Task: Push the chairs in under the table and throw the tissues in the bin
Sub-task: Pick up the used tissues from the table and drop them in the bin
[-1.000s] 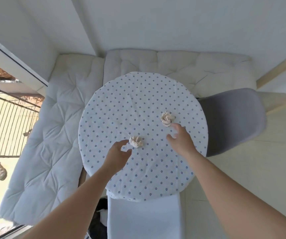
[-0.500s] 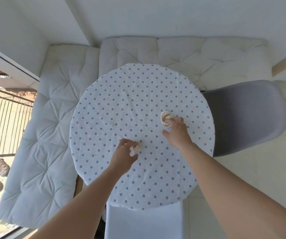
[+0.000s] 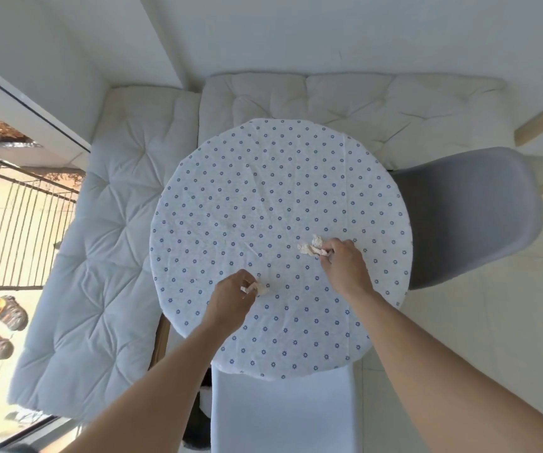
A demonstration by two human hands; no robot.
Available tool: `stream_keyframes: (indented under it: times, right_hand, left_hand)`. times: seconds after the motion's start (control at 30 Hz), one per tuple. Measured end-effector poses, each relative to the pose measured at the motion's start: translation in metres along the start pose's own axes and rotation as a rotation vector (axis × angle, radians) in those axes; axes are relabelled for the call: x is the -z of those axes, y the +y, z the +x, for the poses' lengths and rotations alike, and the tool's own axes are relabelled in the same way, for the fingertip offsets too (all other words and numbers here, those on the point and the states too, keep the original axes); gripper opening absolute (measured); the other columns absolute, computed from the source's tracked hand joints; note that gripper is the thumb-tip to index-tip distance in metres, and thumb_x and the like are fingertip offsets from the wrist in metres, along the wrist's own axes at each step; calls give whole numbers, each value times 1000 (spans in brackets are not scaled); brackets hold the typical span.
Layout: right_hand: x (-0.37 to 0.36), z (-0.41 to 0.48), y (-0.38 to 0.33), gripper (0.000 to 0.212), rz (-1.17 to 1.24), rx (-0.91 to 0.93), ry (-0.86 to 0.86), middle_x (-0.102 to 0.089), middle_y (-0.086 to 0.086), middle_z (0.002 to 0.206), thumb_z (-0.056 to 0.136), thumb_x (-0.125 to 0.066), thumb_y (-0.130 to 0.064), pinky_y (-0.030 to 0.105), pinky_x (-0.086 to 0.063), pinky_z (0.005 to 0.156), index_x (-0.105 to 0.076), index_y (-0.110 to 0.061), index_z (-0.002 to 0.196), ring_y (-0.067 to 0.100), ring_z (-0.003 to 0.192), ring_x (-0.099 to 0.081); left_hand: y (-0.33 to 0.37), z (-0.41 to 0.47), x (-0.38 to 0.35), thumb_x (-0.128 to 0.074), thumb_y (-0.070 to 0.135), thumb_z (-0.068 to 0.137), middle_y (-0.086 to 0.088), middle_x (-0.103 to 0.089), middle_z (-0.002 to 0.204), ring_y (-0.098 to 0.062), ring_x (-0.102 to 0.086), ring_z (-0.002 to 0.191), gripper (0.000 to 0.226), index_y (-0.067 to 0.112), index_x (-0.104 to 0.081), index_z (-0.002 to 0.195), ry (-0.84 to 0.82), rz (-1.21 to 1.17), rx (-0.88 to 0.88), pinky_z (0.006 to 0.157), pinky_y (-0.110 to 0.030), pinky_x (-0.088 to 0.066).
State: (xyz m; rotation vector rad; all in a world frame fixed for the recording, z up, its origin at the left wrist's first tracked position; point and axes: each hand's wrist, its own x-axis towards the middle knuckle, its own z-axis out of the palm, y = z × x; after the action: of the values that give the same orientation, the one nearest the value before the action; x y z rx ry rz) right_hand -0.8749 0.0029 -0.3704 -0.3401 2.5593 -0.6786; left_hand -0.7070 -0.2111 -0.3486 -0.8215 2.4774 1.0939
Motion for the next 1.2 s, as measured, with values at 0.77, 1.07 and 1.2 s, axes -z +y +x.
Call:
stream_keyframes:
  times: [0.77,1.07,1.2]
  right_hand:
    - [-131,-370,-132,19,108,-7,26,-62,0,110,99,-61,-29,41,-57,81,-62,-22,117,20,91,-65]
    - [-182,-428,-174,17,81,50,-124,-65,-3,103,97,-61,-28,17,-37,55,-60,-20,112,13,76,-58]
    - [-211,-439,-179,13,53,48,-212,-67,-1,101,97,-58,-33,22,-33,48,-54,-23,105,9,61,-53]
  left_hand:
    - [-184,-306,122,-68,21,96,12,-72,87,-11,-70,79,8,22,-66,104,79,-190,-19,76,-38,-57]
    - [-273,-360,115,-69,30,93,7,-73,97,-17,-72,86,9,24,-63,99,128,-131,89,73,-34,-55]
    - [-303,-373,96,-69,27,94,4,-74,106,-19,-73,91,11,23,-65,102,119,-184,187,75,-32,-50]
